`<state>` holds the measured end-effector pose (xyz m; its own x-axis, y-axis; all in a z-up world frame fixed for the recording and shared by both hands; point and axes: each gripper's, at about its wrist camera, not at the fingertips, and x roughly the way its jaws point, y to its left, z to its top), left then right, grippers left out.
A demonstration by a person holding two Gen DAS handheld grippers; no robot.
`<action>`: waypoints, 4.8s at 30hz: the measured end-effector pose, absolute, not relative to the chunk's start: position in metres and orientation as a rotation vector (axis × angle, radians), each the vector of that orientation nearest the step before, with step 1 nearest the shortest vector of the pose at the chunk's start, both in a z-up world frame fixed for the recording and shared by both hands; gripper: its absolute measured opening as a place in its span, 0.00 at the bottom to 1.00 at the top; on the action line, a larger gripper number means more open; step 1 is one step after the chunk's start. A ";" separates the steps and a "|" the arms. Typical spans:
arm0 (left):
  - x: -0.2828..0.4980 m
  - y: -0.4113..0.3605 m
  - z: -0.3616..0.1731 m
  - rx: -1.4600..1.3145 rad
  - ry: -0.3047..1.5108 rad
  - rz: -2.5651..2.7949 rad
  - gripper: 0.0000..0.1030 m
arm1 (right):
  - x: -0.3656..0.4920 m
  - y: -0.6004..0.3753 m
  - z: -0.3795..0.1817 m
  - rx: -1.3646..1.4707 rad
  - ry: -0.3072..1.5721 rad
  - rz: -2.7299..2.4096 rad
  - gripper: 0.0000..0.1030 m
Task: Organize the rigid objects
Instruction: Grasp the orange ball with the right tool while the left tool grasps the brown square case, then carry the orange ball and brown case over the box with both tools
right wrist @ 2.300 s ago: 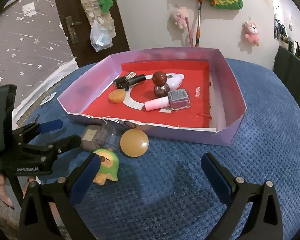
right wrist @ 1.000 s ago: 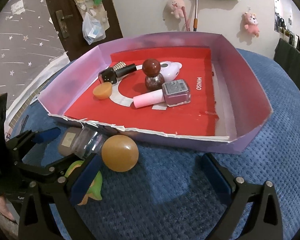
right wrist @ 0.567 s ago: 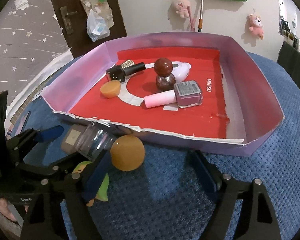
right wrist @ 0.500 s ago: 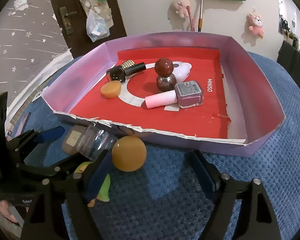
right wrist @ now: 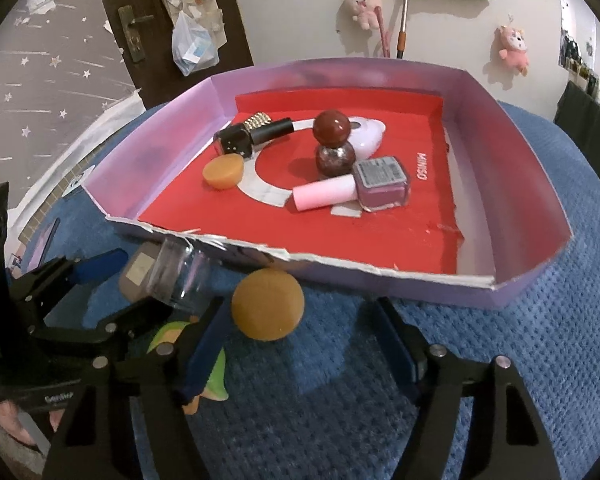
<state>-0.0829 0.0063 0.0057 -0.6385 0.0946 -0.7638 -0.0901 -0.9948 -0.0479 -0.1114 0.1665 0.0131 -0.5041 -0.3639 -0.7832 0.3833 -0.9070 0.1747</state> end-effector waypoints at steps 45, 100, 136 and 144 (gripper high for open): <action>-0.050 0.001 0.030 -1.150 -0.038 2.765 0.46 | -0.081 0.166 0.046 1.126 -0.030 -2.361 0.39; -0.067 0.007 0.057 -1.067 0.003 2.722 0.48 | -0.076 0.175 0.059 1.057 0.018 -2.391 0.39; -0.170 0.010 0.020 -1.318 -0.073 2.517 0.48 | -0.172 0.179 0.031 1.261 0.042 -2.332 0.39; -0.178 0.010 0.017 -1.317 -0.075 2.538 0.48 | -0.179 0.176 0.025 1.256 0.045 -2.347 0.39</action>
